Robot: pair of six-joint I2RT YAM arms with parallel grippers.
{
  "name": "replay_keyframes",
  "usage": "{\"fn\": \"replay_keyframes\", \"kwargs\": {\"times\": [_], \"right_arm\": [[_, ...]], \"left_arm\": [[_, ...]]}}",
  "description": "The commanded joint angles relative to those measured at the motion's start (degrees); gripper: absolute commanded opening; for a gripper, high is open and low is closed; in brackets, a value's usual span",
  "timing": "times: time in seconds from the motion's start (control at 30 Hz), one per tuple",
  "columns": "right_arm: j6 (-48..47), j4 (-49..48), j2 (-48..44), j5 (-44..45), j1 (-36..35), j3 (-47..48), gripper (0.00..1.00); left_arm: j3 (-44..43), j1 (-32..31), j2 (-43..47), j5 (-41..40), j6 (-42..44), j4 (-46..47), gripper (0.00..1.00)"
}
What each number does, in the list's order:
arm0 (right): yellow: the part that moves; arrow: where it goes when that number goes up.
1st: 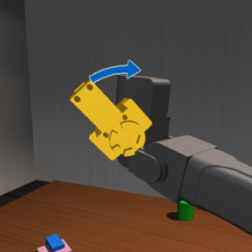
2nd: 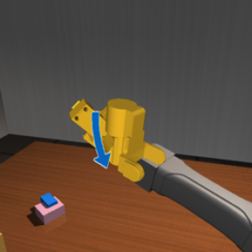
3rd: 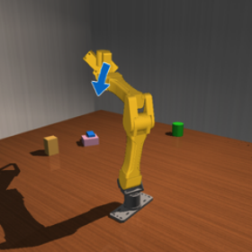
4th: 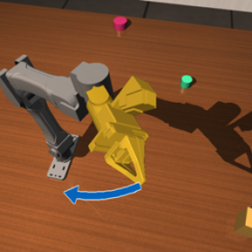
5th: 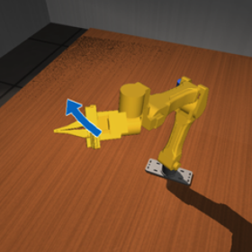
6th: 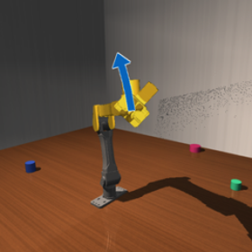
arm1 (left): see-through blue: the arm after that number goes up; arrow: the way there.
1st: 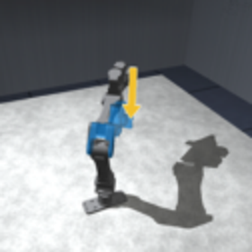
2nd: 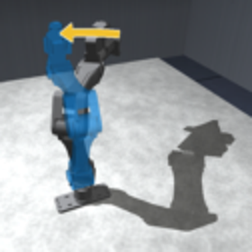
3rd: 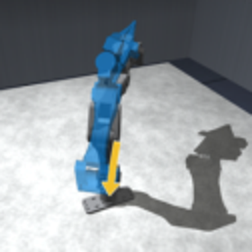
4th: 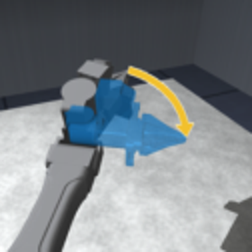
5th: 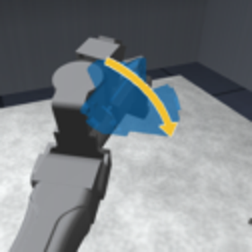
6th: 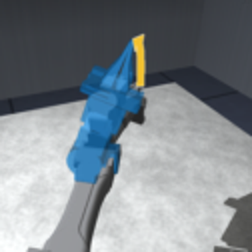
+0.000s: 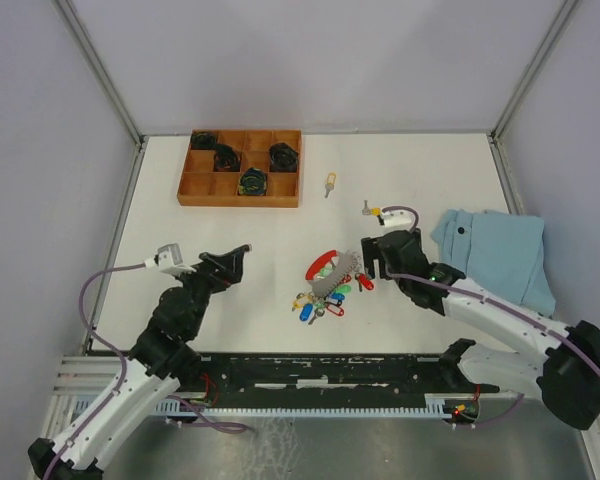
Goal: Put the keys on the keyring
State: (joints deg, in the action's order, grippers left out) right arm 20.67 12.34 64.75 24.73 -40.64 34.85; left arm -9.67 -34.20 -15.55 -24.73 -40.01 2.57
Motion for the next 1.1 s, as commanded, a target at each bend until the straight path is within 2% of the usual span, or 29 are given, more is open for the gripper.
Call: {"fn": "replay_keyframes", "kwargs": {"times": [0.0,0.13,0.27,0.37,0.5,0.67,1.07], "right_arm": [[3.0,11.2,-8.7,4.6,0.1,3.0,0.99],[1.7,15.5,-19.0,5.4,0.1,2.8,1.00],[-0.6,17.5,-28.3,6.9,0.1,2.3,1.00],[-0.9,18.3,-32.3,8.7,0.1,2.1,1.00],[-0.5,18.2,-33.9,11.7,0.1,0.6,1.00],[0.0,17.9,-33.7,13.6,0.1,-0.4,1.00],[-0.7,17.6,-33.3,14.4,0.1,-0.3,1.00]], "left_arm": [[-6.3,0.2,6.8,-3.0,-5.5,-14.8,1.00],[-14.2,0.2,8.3,-3.0,-2.9,-23.0,0.99],[-22.0,0.2,6.3,-0.5,2.2,-26.7,0.99],[-27.1,0.2,3.3,3.4,8.2,-27.6,0.99],[-32.7,0.2,-1.1,4.6,17.6,-30.2,0.99],[-33.8,0.2,-3.9,4.3,25.2,-29.2,0.99],[-31.9,1.0,-2.2,1.1,26.6,-28.9,0.99]]}}
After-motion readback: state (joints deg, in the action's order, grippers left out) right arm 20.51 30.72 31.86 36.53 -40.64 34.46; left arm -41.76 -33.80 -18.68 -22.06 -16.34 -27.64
